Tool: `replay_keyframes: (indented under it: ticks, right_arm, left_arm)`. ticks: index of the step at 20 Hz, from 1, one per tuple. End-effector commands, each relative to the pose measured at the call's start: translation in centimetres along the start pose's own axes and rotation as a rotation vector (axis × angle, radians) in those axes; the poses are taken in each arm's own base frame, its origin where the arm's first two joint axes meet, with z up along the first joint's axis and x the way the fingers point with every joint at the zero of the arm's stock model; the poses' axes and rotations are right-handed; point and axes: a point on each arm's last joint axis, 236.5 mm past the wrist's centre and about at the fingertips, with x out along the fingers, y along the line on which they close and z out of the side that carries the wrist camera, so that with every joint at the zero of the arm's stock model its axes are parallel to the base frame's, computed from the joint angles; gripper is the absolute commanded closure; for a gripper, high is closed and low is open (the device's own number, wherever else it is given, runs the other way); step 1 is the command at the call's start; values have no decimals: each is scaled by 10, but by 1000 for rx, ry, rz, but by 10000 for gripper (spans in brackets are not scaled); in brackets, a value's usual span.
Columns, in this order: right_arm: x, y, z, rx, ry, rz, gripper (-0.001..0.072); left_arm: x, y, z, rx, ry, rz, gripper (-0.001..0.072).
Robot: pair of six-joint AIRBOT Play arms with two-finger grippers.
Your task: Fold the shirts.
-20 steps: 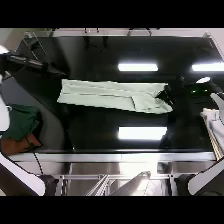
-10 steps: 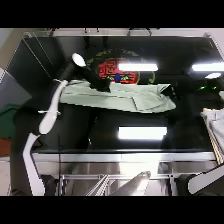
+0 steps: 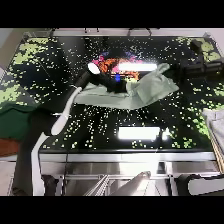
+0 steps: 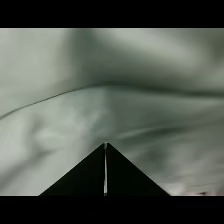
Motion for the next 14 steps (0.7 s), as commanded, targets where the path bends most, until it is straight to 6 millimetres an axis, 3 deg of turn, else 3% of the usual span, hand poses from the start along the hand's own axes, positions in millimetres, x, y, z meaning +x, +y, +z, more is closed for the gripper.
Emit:
replay_keyframes:
  ticks: [1, 3, 6, 9, 10, 11, 13, 14]
  right_arm:
    - [66, 54, 18, -133, -70, 17, 696]
    - [130, 68, 20, -236, -120, -32, 696]
    - [233, 75, 4, -311, -159, -71, 696]
    - [343, 72, -42, -360, -58, -29, 677]
    - [368, 75, -57, -375, -12, 11, 399]
    - [385, 86, -67, -372, 22, 71, 231]
    - [388, 108, -61, -348, 4, 146, 232]
    - [376, 114, -51, -352, -5, 155, 354]
  left_arm:
    - [-98, -114, 35, 102, -134, -357, 703]
    - [-176, -136, 39, 178, -196, -358, 703]
    - [-278, -135, 41, 237, -345, -287, 702]
    - [-332, -120, 28, 216, -413, -240, 701]
    - [-341, -114, 23, 208, -424, -229, 701]
    - [-347, -108, 18, 193, -431, -223, 701]
    - [-352, -93, 8, 162, -435, -214, 701]
    - [-352, -85, 4, 143, -440, -212, 701]
